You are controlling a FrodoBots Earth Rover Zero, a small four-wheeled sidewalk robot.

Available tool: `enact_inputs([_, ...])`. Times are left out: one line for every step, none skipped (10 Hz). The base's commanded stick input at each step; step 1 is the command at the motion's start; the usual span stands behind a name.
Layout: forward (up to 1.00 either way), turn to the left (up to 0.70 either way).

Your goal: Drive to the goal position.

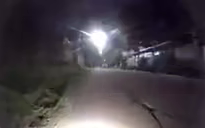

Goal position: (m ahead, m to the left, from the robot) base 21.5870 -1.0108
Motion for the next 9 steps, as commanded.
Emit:
enact_inputs([0.70, -0.04])
enact_inputs([0.70, -0.11])
enact_inputs([0.70, -0.19])
enact_inputs([0.70, -0.26])
enact_inputs([0.70, -0.34])
enact_inputs([0.70, -0.09])
enact_inputs([0.70, 0.00])
enact_inputs([0.70, 0.00])
enact_inputs([0.70, 0.00])
